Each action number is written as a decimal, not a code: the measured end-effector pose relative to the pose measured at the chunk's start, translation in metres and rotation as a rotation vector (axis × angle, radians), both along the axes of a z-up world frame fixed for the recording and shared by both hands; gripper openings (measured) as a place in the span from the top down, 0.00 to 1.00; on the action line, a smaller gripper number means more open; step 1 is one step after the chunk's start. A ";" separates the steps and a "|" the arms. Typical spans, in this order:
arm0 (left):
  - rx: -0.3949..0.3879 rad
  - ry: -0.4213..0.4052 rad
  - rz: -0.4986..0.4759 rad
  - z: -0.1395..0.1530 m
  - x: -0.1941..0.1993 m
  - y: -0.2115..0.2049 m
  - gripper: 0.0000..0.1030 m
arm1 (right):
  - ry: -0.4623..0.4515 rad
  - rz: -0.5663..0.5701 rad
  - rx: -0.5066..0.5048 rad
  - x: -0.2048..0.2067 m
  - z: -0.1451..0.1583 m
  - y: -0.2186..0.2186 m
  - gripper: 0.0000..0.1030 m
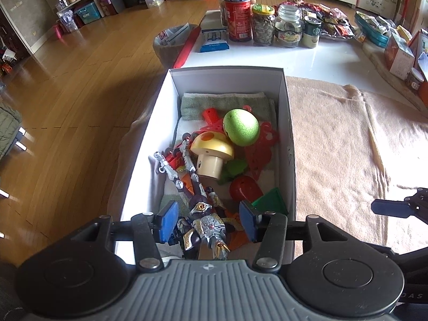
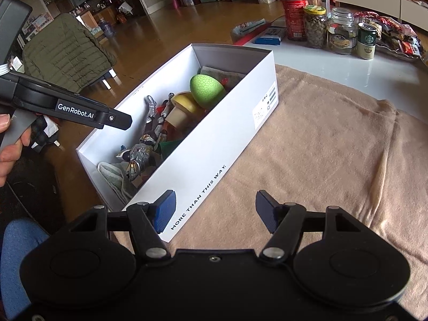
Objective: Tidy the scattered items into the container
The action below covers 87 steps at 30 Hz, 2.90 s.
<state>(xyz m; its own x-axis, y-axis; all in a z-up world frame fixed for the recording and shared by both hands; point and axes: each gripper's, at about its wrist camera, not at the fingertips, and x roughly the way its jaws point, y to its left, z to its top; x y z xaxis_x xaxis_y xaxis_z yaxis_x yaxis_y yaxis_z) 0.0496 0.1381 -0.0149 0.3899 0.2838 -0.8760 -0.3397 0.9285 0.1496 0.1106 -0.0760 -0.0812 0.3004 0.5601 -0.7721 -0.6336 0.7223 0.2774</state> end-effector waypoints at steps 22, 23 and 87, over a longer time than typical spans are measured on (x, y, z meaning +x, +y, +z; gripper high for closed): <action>0.052 -0.111 0.098 0.036 -0.059 0.021 0.01 | -0.110 0.046 -0.076 -0.016 0.055 0.058 0.38; 0.055 -0.114 0.102 0.037 -0.062 0.022 0.01 | -0.112 0.049 -0.079 -0.017 0.056 0.061 0.38; -0.029 -0.086 0.082 0.030 -0.084 0.008 0.00 | -0.124 -0.007 -0.247 0.009 0.067 0.086 0.33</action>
